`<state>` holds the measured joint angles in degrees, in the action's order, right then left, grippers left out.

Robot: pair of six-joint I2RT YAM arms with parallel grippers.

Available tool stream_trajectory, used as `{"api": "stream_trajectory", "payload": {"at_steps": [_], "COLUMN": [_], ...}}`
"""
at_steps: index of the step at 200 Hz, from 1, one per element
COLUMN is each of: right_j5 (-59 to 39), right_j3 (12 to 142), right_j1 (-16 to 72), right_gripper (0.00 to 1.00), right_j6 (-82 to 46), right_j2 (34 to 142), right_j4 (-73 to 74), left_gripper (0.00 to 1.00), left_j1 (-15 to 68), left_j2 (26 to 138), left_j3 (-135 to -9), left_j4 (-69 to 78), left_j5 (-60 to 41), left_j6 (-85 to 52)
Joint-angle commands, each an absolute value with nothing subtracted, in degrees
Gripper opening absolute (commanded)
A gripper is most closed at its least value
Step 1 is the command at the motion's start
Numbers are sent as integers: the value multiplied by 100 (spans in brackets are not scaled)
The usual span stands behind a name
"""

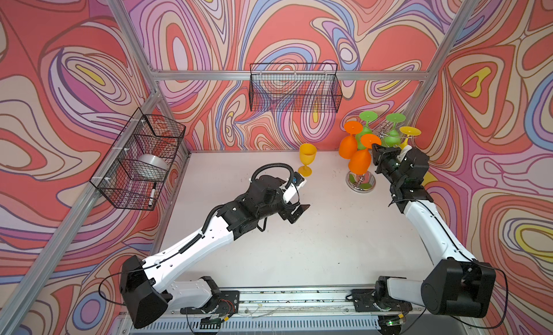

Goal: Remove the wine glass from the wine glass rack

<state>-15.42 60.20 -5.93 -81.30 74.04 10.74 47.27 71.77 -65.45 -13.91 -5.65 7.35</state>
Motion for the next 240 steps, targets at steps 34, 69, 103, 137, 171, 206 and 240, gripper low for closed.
{"api": "stream_trajectory", "payload": {"at_steps": [34, 69, 103, 137, 171, 206, 240], "right_j5": [-1450, -1358, -1405, -1476, -1625, -1635, -1678], "right_j3": [6299, 6372, 6415, 6425, 6408, 6355, 6423], "right_j1": [-615, -616, -615, -615, -598, -547, -450], "right_gripper": [0, 0, 0, 0, 0, 0, 0], "right_j6": [-7966, -7825, -7814, -7733, -7688, -7638, -7620], "right_j2": [7330, 7238, 7225, 7191, 7139, 7047, 7131], "right_j4": [1094, 952, 900, 753, 592, 460, 481], "left_gripper": [100, 100, 100, 100, 100, 100, 100], "left_j1": [4733, 4734, 4736, 4727, 4667, 4639, 4625], "left_j2": [7180, 7258, 7296, 7321, 7315, 7330, 7348], "left_j3": [-6490, -6504, -6514, -6521, -6539, -6539, -6543], "left_j4": [-1388, -1410, -1424, -1432, -1424, -1415, -1413], "left_j5": [-467, -457, -439, -435, -490, -492, -500], "left_j6": [870, 867, 878, 854, 774, 750, 747]}}
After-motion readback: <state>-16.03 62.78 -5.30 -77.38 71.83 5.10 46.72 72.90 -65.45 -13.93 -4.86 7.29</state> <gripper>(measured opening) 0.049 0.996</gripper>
